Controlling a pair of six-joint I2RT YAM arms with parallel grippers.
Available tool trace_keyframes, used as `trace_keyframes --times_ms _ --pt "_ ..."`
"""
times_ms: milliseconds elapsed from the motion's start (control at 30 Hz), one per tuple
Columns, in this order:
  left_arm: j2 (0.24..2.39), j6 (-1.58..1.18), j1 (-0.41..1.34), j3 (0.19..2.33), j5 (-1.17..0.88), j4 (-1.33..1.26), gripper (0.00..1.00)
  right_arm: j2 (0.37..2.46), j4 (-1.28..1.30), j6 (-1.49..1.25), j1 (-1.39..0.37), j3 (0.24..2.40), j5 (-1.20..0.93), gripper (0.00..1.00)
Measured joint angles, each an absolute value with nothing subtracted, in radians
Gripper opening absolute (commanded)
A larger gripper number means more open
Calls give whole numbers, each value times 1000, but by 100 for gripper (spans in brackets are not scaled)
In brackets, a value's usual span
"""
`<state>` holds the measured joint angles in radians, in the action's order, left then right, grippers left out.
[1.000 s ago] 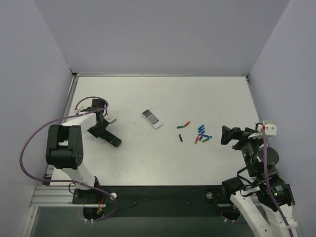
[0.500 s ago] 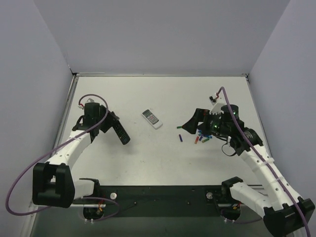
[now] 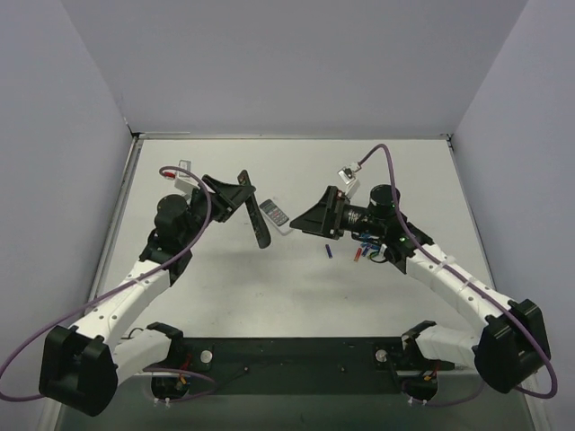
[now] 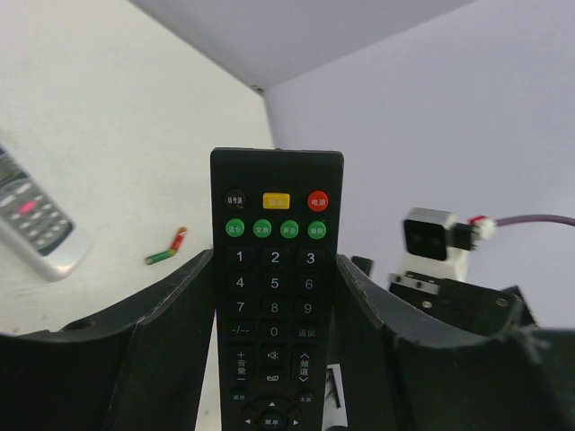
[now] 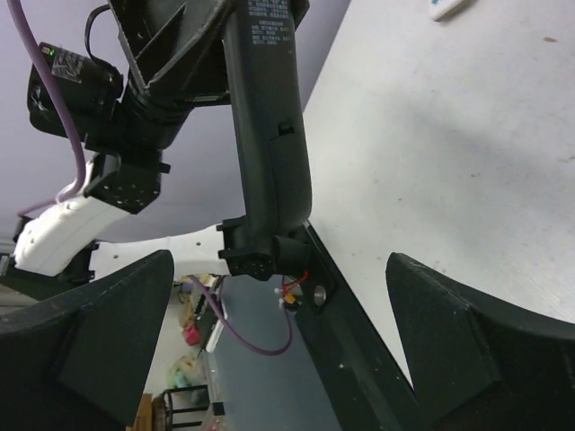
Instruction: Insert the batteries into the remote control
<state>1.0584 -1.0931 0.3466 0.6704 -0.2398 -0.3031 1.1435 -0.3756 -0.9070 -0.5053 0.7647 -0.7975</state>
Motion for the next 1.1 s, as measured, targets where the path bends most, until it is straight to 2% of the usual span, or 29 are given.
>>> trace_keyframes --times_ms 267,433,533,567,633,667,733,767,867,900,967,1033,1100 --pt "1055 -1220 434 628 -249 -550 8 1268 -700 -1063 -586 744 -817 99" --pt "1058 -1246 487 628 -246 -638 8 1347 -877 -1139 -617 743 -829 89" --pt "1068 -1253 503 628 -243 -676 8 1403 -983 -1192 -633 743 -844 71" --pt "1072 -1253 505 628 -243 -685 8 1415 -1013 -1208 -638 743 -847 58" --pt "1084 -1256 505 627 -242 -704 8 1435 -1076 -1236 -649 743 -855 46" --pt "1089 -1259 505 625 -242 -711 14 1438 -1104 -1250 -653 742 -859 36" --pt "1094 -1274 506 621 -241 -725 15 1439 -1134 -1260 -657 741 -867 27" --pt "1095 -1275 507 621 -241 -730 16 1439 -1145 -1259 -659 738 -867 19" --pt "1095 -1269 509 617 -242 -736 42 1436 -1150 -1246 -659 731 -867 10" --pt "1095 -1265 509 616 -244 -736 60 1433 -1142 -1236 -659 729 -867 8" --pt "1093 -1251 509 616 -251 -724 71 1415 -1093 -1206 -659 728 -864 6" --pt "1075 -1201 508 625 -251 -657 78 1382 -996 -1141 -659 730 -859 4" --pt "1052 -1132 505 663 -236 -532 81 1333 -838 -1037 -663 735 -834 2"
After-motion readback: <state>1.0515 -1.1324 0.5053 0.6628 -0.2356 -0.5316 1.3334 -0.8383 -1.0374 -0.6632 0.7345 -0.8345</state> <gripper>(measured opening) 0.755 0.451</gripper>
